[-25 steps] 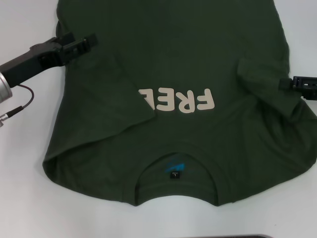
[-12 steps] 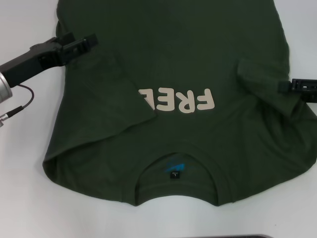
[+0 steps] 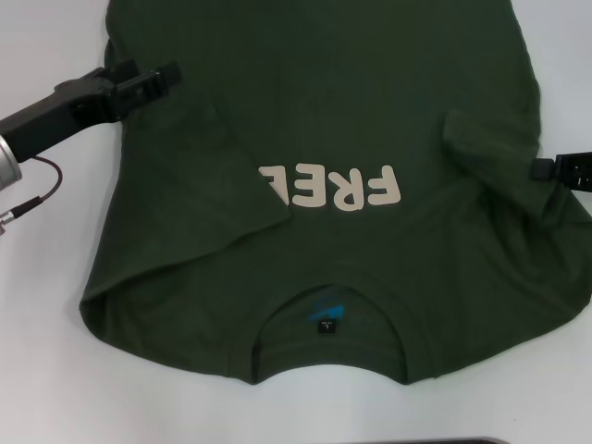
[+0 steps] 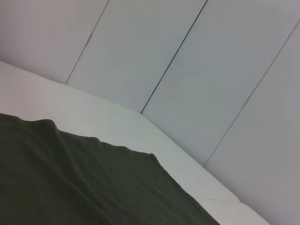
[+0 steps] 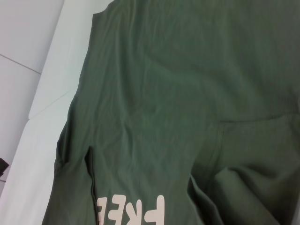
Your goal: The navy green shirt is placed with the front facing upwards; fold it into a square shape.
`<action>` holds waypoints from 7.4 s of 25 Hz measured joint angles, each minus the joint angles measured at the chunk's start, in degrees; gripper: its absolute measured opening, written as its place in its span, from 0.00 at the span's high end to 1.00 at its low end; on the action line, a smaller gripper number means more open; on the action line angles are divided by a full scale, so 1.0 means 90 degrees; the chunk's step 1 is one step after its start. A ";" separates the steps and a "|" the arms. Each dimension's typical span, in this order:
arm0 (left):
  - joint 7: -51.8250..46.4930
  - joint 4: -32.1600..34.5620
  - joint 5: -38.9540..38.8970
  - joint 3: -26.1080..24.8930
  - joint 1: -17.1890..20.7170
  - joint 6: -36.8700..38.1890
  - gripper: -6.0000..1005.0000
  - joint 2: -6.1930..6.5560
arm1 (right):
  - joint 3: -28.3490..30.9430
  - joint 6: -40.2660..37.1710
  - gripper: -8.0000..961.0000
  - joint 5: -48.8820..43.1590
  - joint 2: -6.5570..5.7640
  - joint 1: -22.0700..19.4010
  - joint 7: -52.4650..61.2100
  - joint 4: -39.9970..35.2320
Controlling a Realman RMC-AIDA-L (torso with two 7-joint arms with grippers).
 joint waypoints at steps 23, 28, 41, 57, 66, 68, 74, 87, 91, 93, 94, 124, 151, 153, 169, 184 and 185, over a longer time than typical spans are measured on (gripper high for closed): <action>0.0013 0.0057 0.0000 -0.0017 -0.0017 -0.0033 0.10 -0.0008 | 0.0075 -0.0859 0.98 0.0416 0.0046 0.0215 -0.0226 -0.0250; 0.0018 0.0076 0.0000 -0.0005 -0.0019 -0.0070 0.10 -0.0008 | 0.0024 -0.0956 0.98 0.0466 0.0092 0.0423 -0.0236 -0.0254; 0.0060 0.0157 0.0000 0.0017 -0.0020 -0.0121 0.10 -0.0008 | -0.0108 -0.0639 0.98 0.0445 0.0318 0.0858 -0.0312 -0.0176; 0.0097 0.0178 0.0000 0.0027 -0.0019 -0.0120 0.10 -0.0008 | -0.0689 0.0208 0.98 0.0455 0.0552 0.1079 -0.0352 0.0148; 0.0096 0.0175 0.0000 0.0026 -0.0020 -0.0128 0.10 -0.0008 | -0.0741 0.0253 0.83 0.0466 0.0555 0.1086 -0.0539 0.0260; 0.0096 0.0175 0.0000 0.0024 -0.0019 -0.0129 0.10 -0.0008 | -0.0708 0.0247 0.75 0.0483 0.0555 0.1086 -0.0621 0.0272; 0.0096 0.0175 0.0000 0.0002 -0.0020 -0.0129 0.10 -0.0008 | -0.0678 0.0071 0.49 0.0997 0.0531 0.0922 -0.1118 0.0226; 0.0095 0.0117 -0.0117 -0.0033 0.0003 0.0454 0.10 0.0015 | -0.0608 -0.0896 0.11 0.2456 0.0305 -0.0028 -0.2319 0.0251; 0.0037 0.0108 -0.0159 -0.0033 -0.0001 0.0698 0.10 0.0032 | -0.0476 -0.1164 0.06 0.2464 0.0252 -0.0210 -0.2256 0.0210; -0.0014 0.0105 -0.0161 -0.0032 -0.0002 0.0829 0.10 0.0049 | -0.0414 -0.1306 0.05 0.2464 0.0169 -0.0313 -0.2067 0.0203; -0.0035 0.0102 -0.0162 -0.0032 0.0005 0.0872 0.10 0.0063 | -0.0375 -0.1401 0.05 0.2464 0.0115 -0.0367 -0.1929 0.0201; -0.2569 -0.0085 0.1416 0.0223 0.0661 0.2051 0.10 0.1073 | 0.0148 -0.1855 0.07 0.1973 -0.0228 -0.0431 -0.0952 0.0021; -0.3676 -0.0123 0.2991 0.0198 0.0768 0.2403 0.10 0.1432 | 0.0159 -0.1714 0.07 0.1973 -0.0246 -0.0362 -0.0991 0.0030; -0.3715 -0.0122 0.3112 0.0206 0.0734 0.2397 0.10 0.1412 | 0.0176 -0.1716 0.07 0.1973 -0.0251 -0.0375 -0.0988 0.0030; -0.3723 -0.0087 0.3605 0.0207 0.0425 0.2346 0.10 0.1301 | 0.0188 -0.1729 0.07 0.1973 -0.0266 -0.0393 -0.0978 0.0030; -0.3782 -0.0089 0.3614 0.0216 0.0303 0.2338 0.10 0.1281 | 0.0186 -0.1684 0.07 0.1973 -0.0279 -0.0387 -0.0980 0.0040; -0.3785 -0.0089 0.3614 0.0223 0.0303 0.2335 0.10 0.1281 | 0.0184 -0.1683 0.07 0.1973 -0.0281 -0.0385 -0.0988 0.0047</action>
